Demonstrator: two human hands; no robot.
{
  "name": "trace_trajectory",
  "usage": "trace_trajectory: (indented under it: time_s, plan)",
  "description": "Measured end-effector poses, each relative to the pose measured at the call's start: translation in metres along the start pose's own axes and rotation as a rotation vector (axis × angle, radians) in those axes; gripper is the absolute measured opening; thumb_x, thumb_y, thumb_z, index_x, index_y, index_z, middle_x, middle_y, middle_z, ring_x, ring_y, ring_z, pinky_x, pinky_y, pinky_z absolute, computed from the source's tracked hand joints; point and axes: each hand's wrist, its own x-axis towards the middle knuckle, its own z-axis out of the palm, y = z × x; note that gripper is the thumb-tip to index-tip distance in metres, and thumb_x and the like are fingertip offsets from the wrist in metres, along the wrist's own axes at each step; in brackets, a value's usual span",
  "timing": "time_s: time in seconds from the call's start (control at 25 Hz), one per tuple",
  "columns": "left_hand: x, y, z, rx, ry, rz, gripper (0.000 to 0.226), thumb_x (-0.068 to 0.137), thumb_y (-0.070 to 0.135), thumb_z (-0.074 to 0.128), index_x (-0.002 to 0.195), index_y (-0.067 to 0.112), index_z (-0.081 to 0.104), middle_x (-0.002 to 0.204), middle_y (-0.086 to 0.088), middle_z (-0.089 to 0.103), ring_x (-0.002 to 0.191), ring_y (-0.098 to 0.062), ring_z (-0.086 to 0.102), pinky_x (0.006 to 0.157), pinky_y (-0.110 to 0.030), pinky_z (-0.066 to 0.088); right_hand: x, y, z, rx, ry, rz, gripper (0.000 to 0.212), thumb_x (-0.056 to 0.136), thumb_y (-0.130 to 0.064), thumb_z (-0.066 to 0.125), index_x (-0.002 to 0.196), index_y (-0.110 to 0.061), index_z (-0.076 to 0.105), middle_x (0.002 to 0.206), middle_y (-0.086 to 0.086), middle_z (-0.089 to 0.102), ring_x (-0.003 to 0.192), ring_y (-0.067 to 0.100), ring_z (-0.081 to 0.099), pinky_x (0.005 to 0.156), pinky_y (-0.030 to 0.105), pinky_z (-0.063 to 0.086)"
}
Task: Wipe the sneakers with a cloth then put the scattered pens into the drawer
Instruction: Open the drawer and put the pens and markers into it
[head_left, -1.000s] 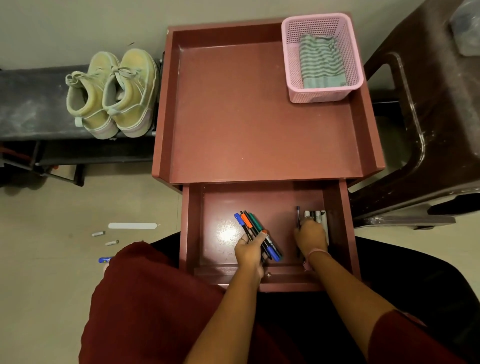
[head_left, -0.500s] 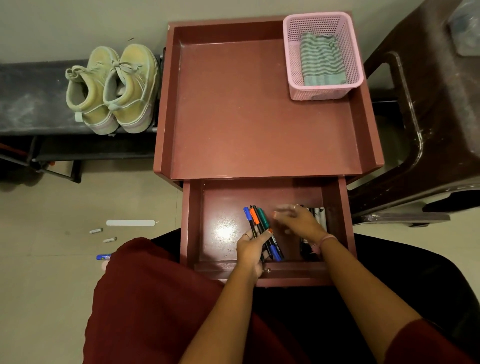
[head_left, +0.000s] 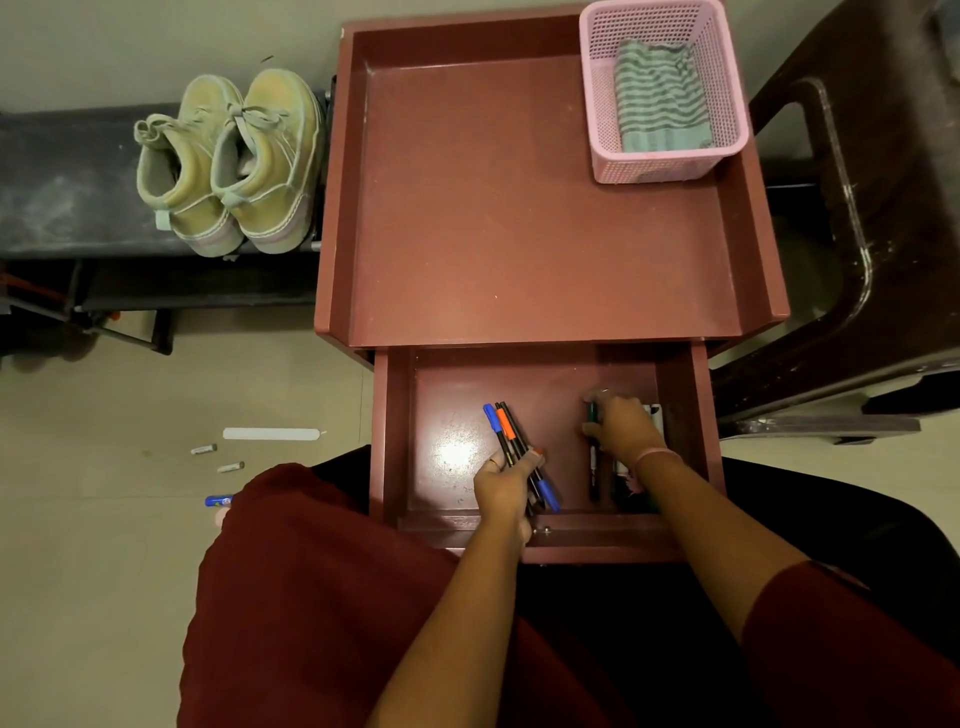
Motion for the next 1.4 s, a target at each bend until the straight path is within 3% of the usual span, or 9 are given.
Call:
trace_trajectory:
  time_s: [0.2, 0.32, 0.48, 0.8, 0.92, 1.04, 1.12, 1.24, 1.4]
  plan:
    - [-0.001, -0.001, 0.001, 0.014, -0.021, 0.009, 0.013, 0.083, 0.0, 0.069, 0.095, 0.007, 0.069, 0.099, -0.023, 0.07, 0.085, -0.032, 0.065, 0.086, -0.054, 0.052, 0.0, 0.004, -0.009, -0.476, 0.0, -0.125, 0.05, 0.084, -0.036, 0.066, 0.129, -0.019, 0.051, 0.129, 0.008, 0.053, 0.12, 0.028, 0.048, 0.098, 0.041, 0.043]
    - [-0.002, 0.0, 0.001, 0.013, -0.024, 0.009, 0.014, 0.084, 0.0, 0.068, 0.097, 0.006, 0.068, 0.103, -0.024, 0.07, 0.09, -0.033, 0.066, 0.087, -0.052, 0.055, 0.002, 0.009, -0.016, -0.541, -0.013, -0.144, 0.058, 0.082, -0.039, 0.067, 0.134, -0.022, 0.047, 0.137, 0.009, 0.04, 0.127, 0.029, 0.038, 0.104, 0.043, 0.034]
    - [-0.003, 0.001, 0.002, 0.031, -0.022, 0.012, 0.013, 0.084, 0.001, 0.068, 0.093, 0.009, 0.067, 0.102, -0.022, 0.07, 0.088, -0.031, 0.066, 0.086, -0.05, 0.056, 0.002, 0.009, -0.02, -0.587, -0.057, -0.125, 0.057, 0.084, -0.042, 0.064, 0.134, -0.022, 0.046, 0.136, 0.009, 0.045, 0.128, 0.028, 0.038, 0.106, 0.045, 0.03]
    - [-0.001, 0.0, 0.002, 0.076, -0.064, -0.01, 0.012, 0.085, 0.004, 0.069, 0.095, 0.01, 0.067, 0.091, -0.012, 0.068, 0.075, -0.02, 0.064, 0.074, -0.037, 0.057, -0.005, 0.005, -0.025, -0.471, -0.059, -0.104, 0.052, 0.087, -0.037, 0.061, 0.135, -0.024, 0.046, 0.14, 0.009, 0.042, 0.133, 0.029, 0.033, 0.108, 0.047, 0.026]
    - [0.0, -0.001, 0.003, 0.069, -0.107, -0.016, 0.015, 0.085, 0.004, 0.069, 0.099, 0.008, 0.068, 0.093, -0.013, 0.069, 0.078, -0.02, 0.065, 0.075, -0.036, 0.057, -0.012, -0.012, -0.024, 0.039, 0.006, -0.156, 0.045, 0.087, -0.038, 0.063, 0.127, -0.018, 0.055, 0.125, 0.008, 0.056, 0.12, 0.023, 0.049, 0.099, 0.036, 0.039]
    - [0.0, -0.001, 0.006, 0.084, -0.163, -0.025, 0.019, 0.085, 0.004, 0.069, 0.104, 0.007, 0.069, 0.099, -0.014, 0.07, 0.09, -0.024, 0.065, 0.092, -0.045, 0.053, -0.023, -0.031, -0.019, 0.539, -0.257, -0.123, 0.045, 0.086, -0.021, 0.068, 0.127, -0.011, 0.054, 0.098, 0.012, 0.066, 0.089, 0.002, 0.062, 0.087, 0.017, 0.043]
    - [-0.001, -0.003, 0.007, 0.099, -0.173, -0.026, 0.024, 0.086, 0.005, 0.068, 0.11, 0.004, 0.068, 0.097, -0.014, 0.07, 0.085, -0.022, 0.066, 0.088, -0.04, 0.055, -0.02, -0.034, -0.015, 0.562, -0.273, -0.105, 0.045, 0.085, -0.009, 0.067, 0.128, -0.012, 0.053, 0.089, 0.01, 0.066, 0.076, -0.003, 0.061, 0.088, 0.02, 0.046]
    - [0.002, -0.004, 0.005, 0.045, -0.095, -0.042, 0.025, 0.088, 0.006, 0.066, 0.113, 0.003, 0.065, 0.099, -0.018, 0.07, 0.079, -0.022, 0.069, 0.069, -0.031, 0.056, -0.011, -0.031, -0.016, 0.497, -0.102, -0.075, 0.043, 0.084, -0.007, 0.066, 0.123, -0.02, 0.054, 0.081, 0.007, 0.066, 0.08, 0.013, 0.06, 0.082, 0.025, 0.045]
    - [0.006, -0.002, 0.002, -0.044, -0.023, -0.069, 0.029, 0.091, 0.004, 0.062, 0.12, 0.001, 0.06, 0.115, -0.021, 0.067, 0.1, -0.031, 0.064, 0.083, -0.036, 0.053, 0.003, -0.014, -0.016, 0.082, -0.03, -0.062, 0.039, 0.085, -0.014, 0.059, 0.124, -0.017, 0.049, 0.096, 0.015, 0.065, 0.095, 0.032, 0.06, 0.083, 0.036, 0.05]
